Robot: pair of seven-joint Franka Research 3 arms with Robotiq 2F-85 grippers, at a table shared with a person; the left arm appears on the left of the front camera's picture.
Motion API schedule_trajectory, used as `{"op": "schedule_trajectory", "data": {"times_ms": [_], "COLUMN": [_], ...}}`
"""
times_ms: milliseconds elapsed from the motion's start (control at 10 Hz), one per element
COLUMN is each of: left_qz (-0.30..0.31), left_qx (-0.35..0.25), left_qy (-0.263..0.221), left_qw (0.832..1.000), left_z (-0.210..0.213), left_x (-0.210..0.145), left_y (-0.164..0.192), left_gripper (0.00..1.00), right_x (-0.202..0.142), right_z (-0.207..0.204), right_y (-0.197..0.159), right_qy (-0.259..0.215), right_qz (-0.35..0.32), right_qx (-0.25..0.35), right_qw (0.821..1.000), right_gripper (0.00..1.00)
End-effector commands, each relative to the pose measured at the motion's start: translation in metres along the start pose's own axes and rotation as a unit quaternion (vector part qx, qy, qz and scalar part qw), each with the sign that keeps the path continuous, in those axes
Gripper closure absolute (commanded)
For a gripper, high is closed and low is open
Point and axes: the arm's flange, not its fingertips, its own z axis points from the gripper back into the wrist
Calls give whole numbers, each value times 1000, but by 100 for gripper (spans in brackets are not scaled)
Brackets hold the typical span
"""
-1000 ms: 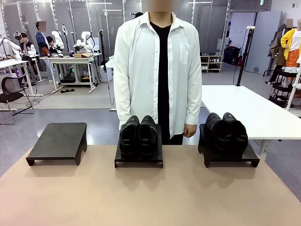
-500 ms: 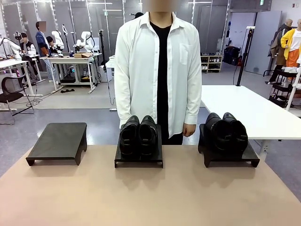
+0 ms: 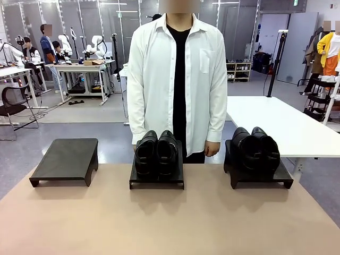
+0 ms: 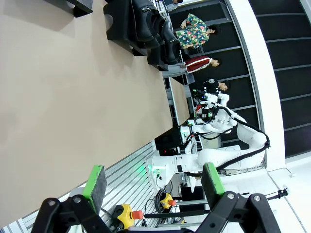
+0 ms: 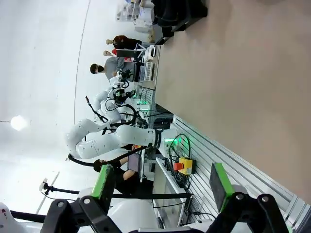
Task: Place the shoes on the stand as instructed by the person.
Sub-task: Pick up another pair of Shoes and place it on the Shoes Stand indicated by the person.
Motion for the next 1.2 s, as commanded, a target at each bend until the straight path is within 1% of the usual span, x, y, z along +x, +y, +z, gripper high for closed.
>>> {"op": "schedule_trajectory", "data": {"times_ms": [0, 1100], "left_qz": [-9, -9], "left_qx": [-9, -9], "left_qy": [-4, -4], "left_qw": [1000, 1000], "left_z": [2, 2], "left_x": [3, 3], "left_y": [-2, -2], "left_gripper": [0, 0], "right_x": [-2, -2], "right_z": [0, 0], "right_y": [3, 3], "right_qy": [-5, -5], "right_qz": [6, 6], "right_qx": [-7, -7], "right_qw": [1000, 1000], "right_gripper": [0, 0]}}
